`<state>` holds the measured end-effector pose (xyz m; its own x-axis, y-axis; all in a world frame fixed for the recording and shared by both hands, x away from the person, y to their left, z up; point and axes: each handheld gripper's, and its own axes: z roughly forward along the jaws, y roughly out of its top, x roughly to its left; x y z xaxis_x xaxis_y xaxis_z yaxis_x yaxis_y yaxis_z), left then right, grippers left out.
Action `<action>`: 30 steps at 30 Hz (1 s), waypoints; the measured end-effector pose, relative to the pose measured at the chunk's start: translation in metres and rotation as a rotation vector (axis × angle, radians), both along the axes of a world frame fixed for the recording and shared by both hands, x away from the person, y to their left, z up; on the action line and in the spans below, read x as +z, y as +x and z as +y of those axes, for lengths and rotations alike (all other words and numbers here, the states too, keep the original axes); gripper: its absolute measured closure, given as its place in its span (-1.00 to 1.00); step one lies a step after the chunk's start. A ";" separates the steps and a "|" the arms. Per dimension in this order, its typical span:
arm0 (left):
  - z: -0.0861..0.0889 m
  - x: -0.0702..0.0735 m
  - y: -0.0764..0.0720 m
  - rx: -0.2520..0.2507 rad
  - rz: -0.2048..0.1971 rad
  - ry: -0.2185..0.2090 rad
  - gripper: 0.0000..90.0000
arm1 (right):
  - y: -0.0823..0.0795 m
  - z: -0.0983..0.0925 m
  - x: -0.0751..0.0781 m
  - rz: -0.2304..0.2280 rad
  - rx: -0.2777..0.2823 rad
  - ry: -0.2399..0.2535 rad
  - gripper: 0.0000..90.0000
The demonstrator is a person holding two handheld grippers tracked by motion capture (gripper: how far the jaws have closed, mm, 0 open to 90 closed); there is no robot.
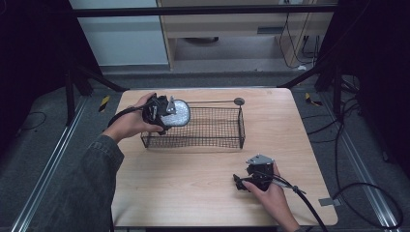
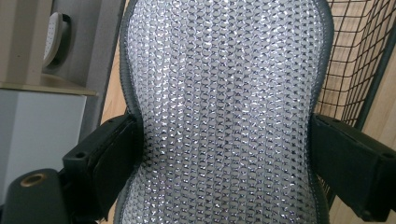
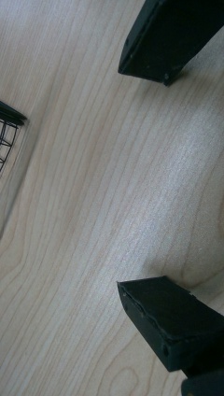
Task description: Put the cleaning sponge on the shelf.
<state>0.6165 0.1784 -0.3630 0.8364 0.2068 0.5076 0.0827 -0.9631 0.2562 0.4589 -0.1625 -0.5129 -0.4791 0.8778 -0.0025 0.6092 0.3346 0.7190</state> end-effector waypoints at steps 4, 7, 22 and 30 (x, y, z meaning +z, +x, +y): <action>-0.001 -0.001 0.001 -0.003 0.003 0.005 -0.79 | 0.000 0.000 0.000 -0.001 0.000 0.000 -0.99; -0.001 -0.003 0.004 -0.003 0.013 0.005 -0.80 | 0.000 0.000 0.000 -0.001 -0.001 0.001 -0.99; -0.003 -0.011 0.011 0.000 0.020 0.016 -0.80 | -0.001 0.000 0.000 -0.004 -0.003 -0.001 -0.99; -0.005 -0.014 0.013 0.000 0.025 0.016 -0.83 | -0.001 0.000 0.000 -0.004 -0.004 -0.001 -0.99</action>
